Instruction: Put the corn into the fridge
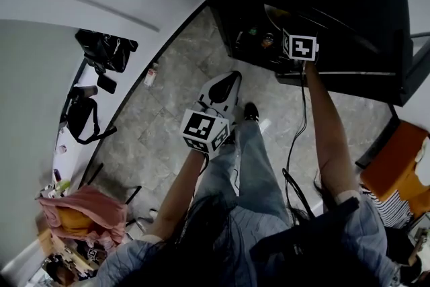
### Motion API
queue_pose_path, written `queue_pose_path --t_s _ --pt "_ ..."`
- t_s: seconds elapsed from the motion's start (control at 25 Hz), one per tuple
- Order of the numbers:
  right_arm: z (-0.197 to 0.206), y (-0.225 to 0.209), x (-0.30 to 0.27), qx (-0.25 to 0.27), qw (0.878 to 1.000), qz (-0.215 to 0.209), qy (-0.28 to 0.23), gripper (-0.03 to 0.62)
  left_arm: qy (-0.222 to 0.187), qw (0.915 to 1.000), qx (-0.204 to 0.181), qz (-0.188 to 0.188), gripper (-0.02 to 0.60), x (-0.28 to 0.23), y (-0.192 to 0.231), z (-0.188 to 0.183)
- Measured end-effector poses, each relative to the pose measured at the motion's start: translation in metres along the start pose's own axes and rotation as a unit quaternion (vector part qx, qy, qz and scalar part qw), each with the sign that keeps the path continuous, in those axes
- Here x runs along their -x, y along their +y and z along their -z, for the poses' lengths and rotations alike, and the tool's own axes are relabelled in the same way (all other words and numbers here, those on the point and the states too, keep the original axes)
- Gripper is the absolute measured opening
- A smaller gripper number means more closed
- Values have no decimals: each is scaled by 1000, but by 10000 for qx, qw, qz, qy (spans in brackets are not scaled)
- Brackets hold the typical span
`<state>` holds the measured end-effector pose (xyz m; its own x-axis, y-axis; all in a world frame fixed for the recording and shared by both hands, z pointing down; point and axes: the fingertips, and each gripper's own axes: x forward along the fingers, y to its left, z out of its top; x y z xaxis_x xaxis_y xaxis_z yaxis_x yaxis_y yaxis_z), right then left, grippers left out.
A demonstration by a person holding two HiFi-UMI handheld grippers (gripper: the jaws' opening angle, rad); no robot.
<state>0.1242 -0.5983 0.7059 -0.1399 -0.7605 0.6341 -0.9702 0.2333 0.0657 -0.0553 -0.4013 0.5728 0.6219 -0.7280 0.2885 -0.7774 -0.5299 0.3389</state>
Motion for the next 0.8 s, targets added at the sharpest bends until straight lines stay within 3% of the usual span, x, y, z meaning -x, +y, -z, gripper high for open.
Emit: queue_pose_path --t_s 0.8 --pt "-6 4 45 -238 9987 -46 -440 259 -22 10000 -59 -66 6 11 -9 -4"
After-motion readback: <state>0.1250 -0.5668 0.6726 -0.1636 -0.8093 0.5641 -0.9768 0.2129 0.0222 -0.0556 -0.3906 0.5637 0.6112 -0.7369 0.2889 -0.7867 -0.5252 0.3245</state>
